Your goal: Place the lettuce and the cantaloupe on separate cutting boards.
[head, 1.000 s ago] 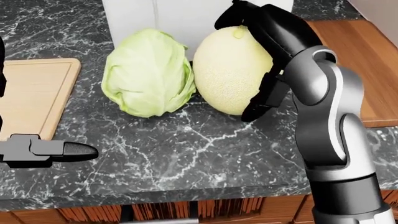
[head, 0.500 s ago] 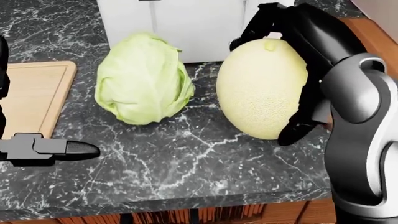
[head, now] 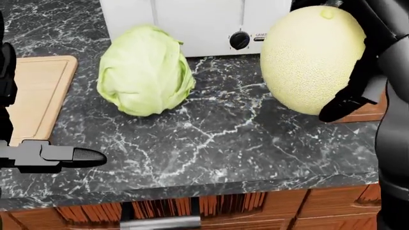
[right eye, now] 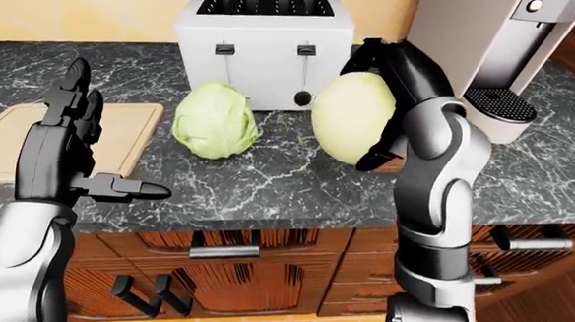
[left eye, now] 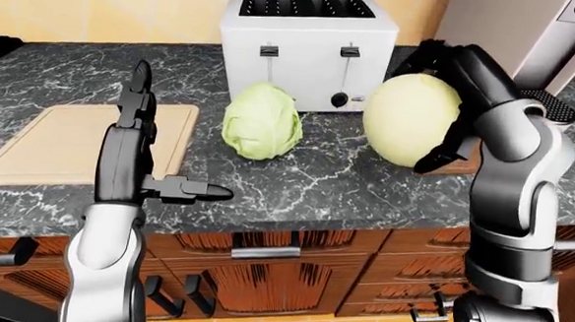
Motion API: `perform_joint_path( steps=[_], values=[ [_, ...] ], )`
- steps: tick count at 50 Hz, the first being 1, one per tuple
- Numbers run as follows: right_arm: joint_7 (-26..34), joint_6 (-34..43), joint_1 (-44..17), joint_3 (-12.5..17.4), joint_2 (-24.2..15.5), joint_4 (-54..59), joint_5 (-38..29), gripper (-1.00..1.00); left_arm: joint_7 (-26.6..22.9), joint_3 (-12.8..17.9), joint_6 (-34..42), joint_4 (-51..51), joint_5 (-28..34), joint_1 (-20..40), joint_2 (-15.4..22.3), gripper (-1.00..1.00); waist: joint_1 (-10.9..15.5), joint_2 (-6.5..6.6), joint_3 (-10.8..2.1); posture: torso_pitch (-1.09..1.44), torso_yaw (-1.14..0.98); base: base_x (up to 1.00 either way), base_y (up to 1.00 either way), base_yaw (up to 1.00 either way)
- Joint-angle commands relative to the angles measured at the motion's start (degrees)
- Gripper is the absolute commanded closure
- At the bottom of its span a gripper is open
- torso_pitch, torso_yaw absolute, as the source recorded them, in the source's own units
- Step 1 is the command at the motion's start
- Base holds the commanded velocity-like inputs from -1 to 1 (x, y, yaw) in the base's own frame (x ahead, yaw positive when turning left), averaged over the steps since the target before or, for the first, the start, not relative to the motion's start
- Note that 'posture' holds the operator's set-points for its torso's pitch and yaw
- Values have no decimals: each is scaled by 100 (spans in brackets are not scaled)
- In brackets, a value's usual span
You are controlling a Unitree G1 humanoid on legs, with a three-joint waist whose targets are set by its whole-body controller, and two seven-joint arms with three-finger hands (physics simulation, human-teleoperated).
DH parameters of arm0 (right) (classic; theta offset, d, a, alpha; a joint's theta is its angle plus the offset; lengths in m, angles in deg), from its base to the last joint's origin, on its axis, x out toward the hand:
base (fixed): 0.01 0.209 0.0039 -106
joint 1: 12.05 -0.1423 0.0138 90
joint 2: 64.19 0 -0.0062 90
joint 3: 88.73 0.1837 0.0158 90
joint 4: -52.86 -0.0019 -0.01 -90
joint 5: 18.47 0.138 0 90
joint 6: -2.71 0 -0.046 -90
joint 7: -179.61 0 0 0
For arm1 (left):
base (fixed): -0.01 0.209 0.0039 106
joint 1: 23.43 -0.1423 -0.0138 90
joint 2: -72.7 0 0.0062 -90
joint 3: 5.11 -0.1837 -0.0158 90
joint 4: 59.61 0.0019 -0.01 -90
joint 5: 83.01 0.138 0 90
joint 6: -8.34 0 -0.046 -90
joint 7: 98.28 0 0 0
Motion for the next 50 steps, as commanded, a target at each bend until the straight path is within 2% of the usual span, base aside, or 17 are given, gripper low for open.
perform_joint_path(
  steps=[1,4,10,15,27,39,50],
  values=[
    [-571,-228,-379,145,-160,85,118,100,33,35,-176,-187,19,124,47,-100,3,-18,-168,0,0,0,0,0],
    [-990,-461,-607,152,-322,860,236,100,32,36,-174,-202,19,117,42,-100,3,-21,-178,0,0,0,0,0],
    [-1542,-618,-948,227,-557,1729,417,100,23,34,-125,-241,28,136,48,-100,16,-29,-199,0,0,0,0,0],
    [-2000,-795,-1293,153,-774,2605,421,100,7,30,-76,-270,34,165,55,-100,22,-26,-207,0,0,0,0,0],
    [-3149,-1384,-2150,-3,-963,4807,491,100,-1,54,-110,-273,28,116,64,-100,31,-41,-235,0,0,0,0,0],
    [-3962,-2025,-2927,-223,-1024,6814,486,100,3,60,-162,-267,43,53,37,-100,38,-60,-230,0,0,0,0,0],
    [-4259,-2060,-3130,-286,-1064,7319,500,100,8,93,-233,-236,22,-8,28,-100,77,-85,-209,0,0,0,0,0]
  ],
)
